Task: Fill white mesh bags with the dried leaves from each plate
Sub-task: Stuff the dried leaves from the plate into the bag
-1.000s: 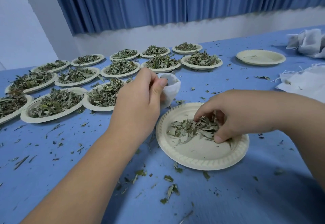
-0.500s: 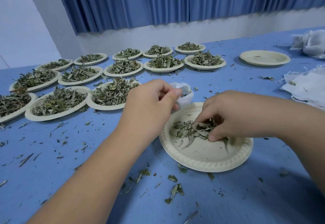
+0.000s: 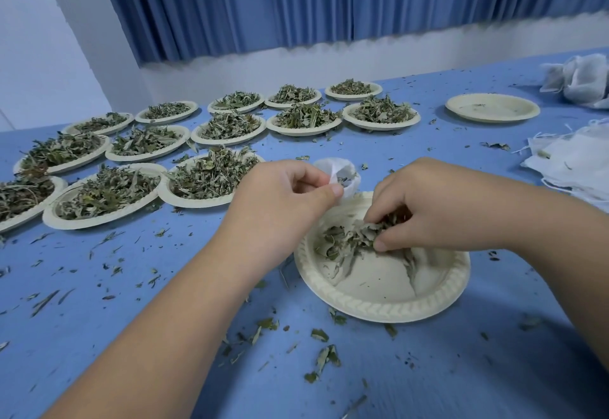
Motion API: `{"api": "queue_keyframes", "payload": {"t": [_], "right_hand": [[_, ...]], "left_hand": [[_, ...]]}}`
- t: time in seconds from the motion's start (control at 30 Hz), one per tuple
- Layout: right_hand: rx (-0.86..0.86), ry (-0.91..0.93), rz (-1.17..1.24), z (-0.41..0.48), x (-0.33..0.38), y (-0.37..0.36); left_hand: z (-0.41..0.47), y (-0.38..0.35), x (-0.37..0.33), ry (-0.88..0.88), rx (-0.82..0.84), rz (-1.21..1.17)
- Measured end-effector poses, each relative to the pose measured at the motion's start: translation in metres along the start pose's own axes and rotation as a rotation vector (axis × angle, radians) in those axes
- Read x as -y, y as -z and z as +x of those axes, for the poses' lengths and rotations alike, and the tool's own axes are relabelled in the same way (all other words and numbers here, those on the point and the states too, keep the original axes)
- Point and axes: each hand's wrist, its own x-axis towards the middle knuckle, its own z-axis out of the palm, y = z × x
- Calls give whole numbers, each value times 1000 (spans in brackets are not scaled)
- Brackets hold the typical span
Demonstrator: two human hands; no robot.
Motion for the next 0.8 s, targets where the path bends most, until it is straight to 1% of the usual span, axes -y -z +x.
{"api": "queue_keyframes", "payload": {"t": [0.1, 0.27, 0.43, 0.57, 0.63, 0.73, 0.8], "right_hand": [[-57, 16, 125, -5, -1, 8], [-136, 45, 268, -10, -5, 18], [-293, 107, 408, -11, -8, 22], [-395, 175, 416, -7, -3, 15], [-458, 180, 394, -4, 0, 11], [-543, 148, 302, -1, -1, 7], [-543, 145, 192, 0, 0, 6]], "left_hand": [[-1, 0, -1, -31, -19, 13], [-1, 0, 0, -47, -43, 7], [-2, -3, 1, -58, -55, -16], [-2, -7, 0, -101, -36, -18], [-2, -8, 1, -106, -23, -35], [-2, -8, 2, -113, -12, -54], [-2, -8, 3, -126, -9, -62]]}}
